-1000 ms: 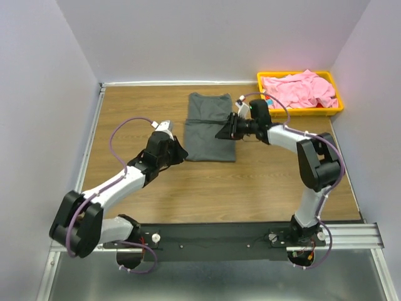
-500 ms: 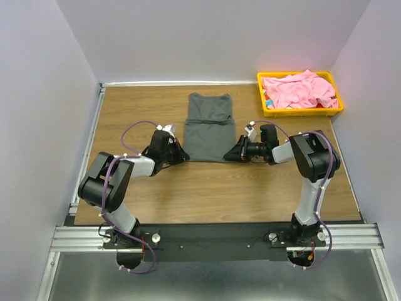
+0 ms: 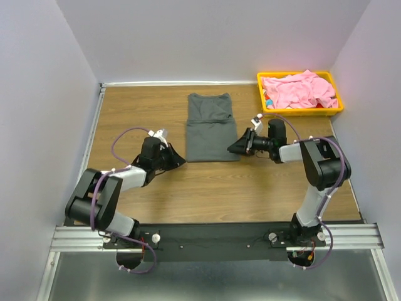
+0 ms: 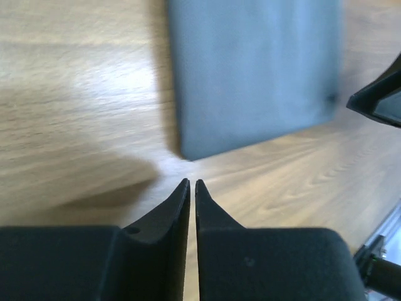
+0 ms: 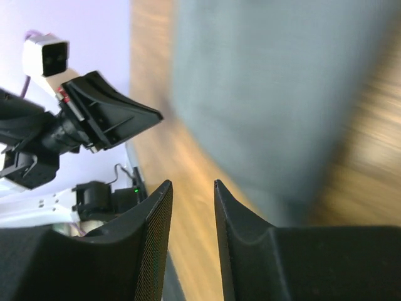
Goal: Fold and stack the t-shirts
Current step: Fold the tshirt
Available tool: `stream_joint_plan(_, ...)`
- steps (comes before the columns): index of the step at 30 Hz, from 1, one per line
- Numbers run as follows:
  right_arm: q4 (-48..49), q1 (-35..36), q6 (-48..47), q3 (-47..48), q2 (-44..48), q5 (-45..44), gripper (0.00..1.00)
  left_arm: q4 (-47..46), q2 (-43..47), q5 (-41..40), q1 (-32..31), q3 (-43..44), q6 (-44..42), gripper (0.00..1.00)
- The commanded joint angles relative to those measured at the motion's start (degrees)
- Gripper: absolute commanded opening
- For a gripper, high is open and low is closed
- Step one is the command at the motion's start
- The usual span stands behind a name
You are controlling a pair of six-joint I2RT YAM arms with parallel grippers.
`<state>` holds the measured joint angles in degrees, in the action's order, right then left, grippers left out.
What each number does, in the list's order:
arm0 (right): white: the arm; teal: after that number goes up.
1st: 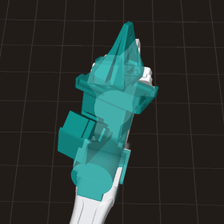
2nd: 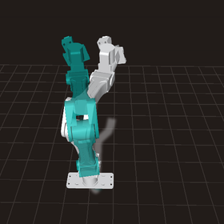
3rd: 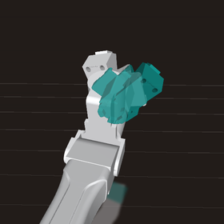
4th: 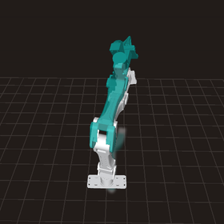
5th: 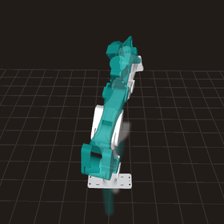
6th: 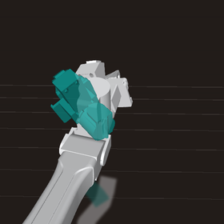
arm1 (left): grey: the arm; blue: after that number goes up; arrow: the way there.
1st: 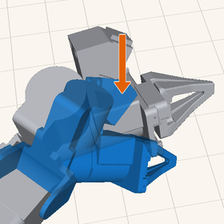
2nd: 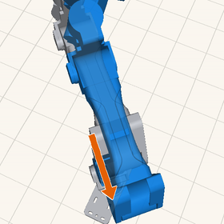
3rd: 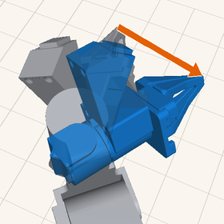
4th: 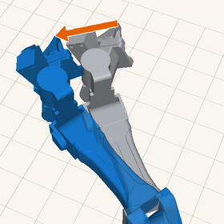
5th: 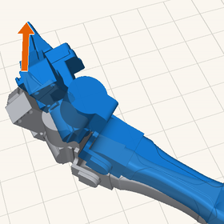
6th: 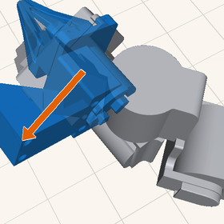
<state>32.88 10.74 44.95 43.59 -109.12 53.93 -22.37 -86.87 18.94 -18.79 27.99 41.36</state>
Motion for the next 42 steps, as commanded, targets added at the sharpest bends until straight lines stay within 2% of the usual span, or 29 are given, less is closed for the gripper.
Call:
stream_joint_plan(1, -1.0, 3.1, 0.9, 2.7, 6.1, 0.3, 0.41, 1.8, 7.7, 0.2, 0.3, 0.0, 0.4, 0.17)
stream_joint_plan(6, -1.2, 3.8, 2.8, 8.8, 5.1, -0.8, 0.43, 4.7, 15.1, -1.7, 0.3, 1.3, -0.4, 0.25)
stream_joint_plan(10, -1.2, 3.9, 3.5, 14.1, 1.5, -1.9, 0.44, 3.6, 13.6, -2.5, 0.6, 5.6, -1.8, 0.27)
stream_joint_plan(16, -1.4, 3.6, 4.8, 25.2, -7.6, -6.9, 0.44, 0.8, -6.6, 2.3, 0.8, 21.7, -3.0, 0.27)
stream_joint_plan(21, -1.8, 3.4, 6.1, 33.9, -15.7, -7.7, 0.44, 1.0, -19.0, 3.8, 0.7, 34.5, -3.3, 0.25)
stream_joint_plan(26, -1.5, 1.7, 8.4, 37.9, -23.8, -9.1, 0.43, 2.9, -31.3, 5.0, 1.5, 42.8, -0.8, 0.23)
stream_joint_plan(30, -1.5, -0.5, 8.9, 38.9, -27.7, -12.1, 0.44, 4.9, -37.6, 4.8, 2.0, 49.4, -0.2, 0.22)
stream_joint_plan(32, -1.4, -1.2, 9.6, 38.8, -28.9, -13.2, 0.44, 5.9, -39.9, 4.7, 2.6, 50.8, 0.1, 0.22)
stream_joint_plan(37, -1.4, -2.9, 9.8, 37.5, -29.8, -15.1, 0.43, 3.5, -40.3, 6.0, 4.7, 47.9, 3.4, 0.22)
stream_joint_plan(42, -1.6, -3.0, 7.7, 34.5, -24.9, -13.5, 0.44, 3.6, -35.4, 6.1, 5.3, 45.8, 1.0, 0.22)
